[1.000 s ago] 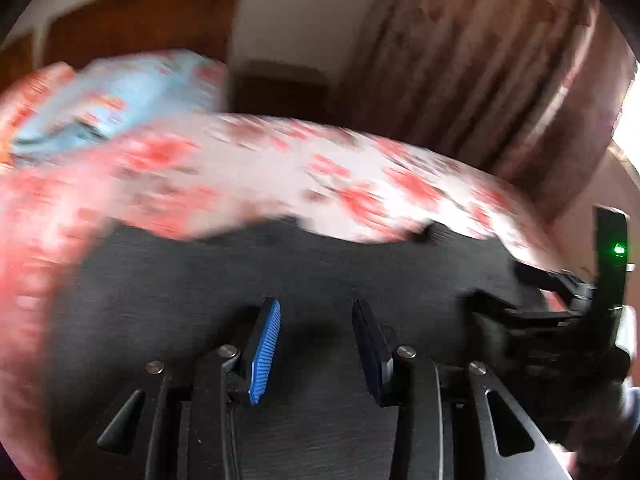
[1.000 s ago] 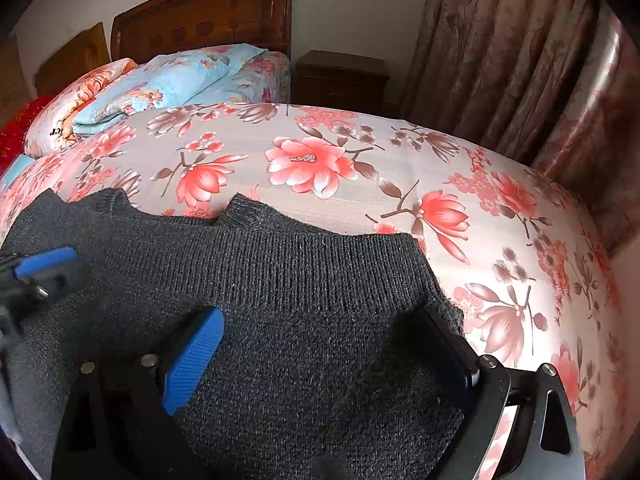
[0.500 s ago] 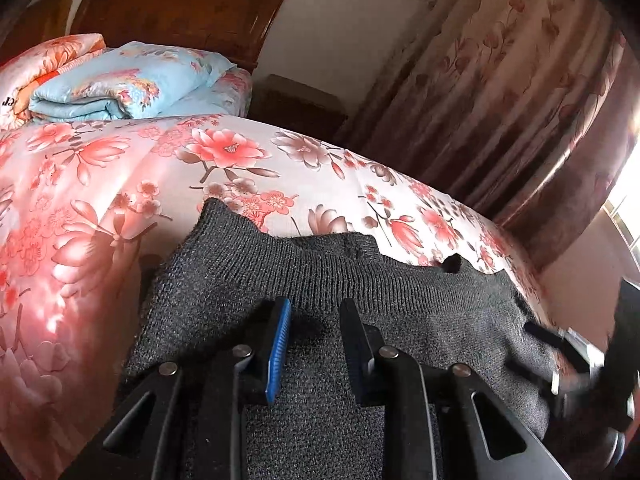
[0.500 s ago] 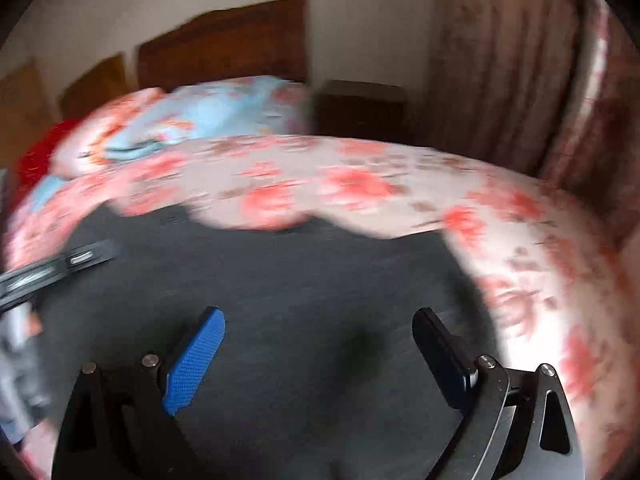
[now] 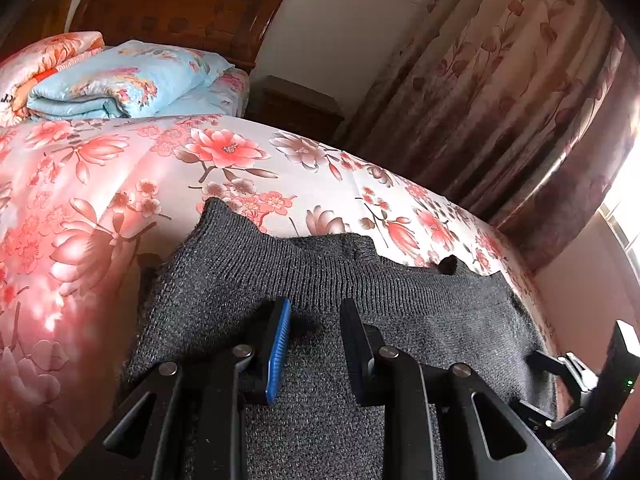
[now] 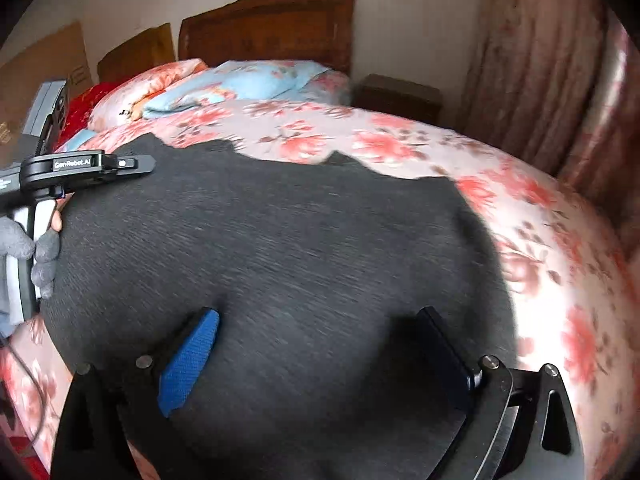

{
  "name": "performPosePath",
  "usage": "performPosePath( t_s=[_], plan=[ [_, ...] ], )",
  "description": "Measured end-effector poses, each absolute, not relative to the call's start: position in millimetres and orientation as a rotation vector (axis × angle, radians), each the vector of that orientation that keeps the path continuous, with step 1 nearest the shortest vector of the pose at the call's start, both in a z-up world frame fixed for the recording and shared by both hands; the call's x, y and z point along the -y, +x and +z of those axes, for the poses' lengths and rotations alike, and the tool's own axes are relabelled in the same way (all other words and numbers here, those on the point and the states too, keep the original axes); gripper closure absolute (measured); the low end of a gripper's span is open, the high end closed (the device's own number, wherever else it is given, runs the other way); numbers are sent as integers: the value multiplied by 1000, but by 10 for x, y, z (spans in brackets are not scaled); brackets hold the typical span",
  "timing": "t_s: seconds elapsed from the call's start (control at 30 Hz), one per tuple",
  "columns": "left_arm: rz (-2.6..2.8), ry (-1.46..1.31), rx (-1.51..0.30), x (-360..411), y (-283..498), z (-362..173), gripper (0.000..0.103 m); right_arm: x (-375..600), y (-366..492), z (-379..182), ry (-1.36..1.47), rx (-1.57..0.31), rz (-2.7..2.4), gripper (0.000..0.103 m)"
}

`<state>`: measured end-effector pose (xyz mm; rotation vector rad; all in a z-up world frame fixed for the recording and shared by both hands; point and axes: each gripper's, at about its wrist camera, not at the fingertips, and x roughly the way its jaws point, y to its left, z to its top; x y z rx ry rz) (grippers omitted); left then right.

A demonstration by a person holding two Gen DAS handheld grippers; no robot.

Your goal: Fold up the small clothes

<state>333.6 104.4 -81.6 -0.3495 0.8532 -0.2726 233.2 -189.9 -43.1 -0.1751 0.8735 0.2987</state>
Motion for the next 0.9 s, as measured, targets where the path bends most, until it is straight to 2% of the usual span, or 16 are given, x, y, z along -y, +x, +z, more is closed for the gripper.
performPosePath(
  t_s=[0.2,0.33,0.4,0.67,0.77,0.9],
  plan=[
    [-344,-221,-804,-640,2774,-494,77,1675,2185,-264,-223,-822,312,0],
    [-382,-54,-898,-360,2270,-650,77,1565,2142,-357,-279,-826,329,0],
    [-364,-57,-865,-426,2077,-690,77,1695,2179,-462,-207,-852,338,0],
    [-327,-94,-842,-747,1883,-533,77,1762,2099,-301,-171,-836,334,0],
    [-317,-100,-889,-748,1923,-717,77,1637,2004,-241,-202,-809,375,0],
    [-294,-142,-870,-762,1914,-791,77,1335,1923,-460,-267,-848,443,0]
  ],
)
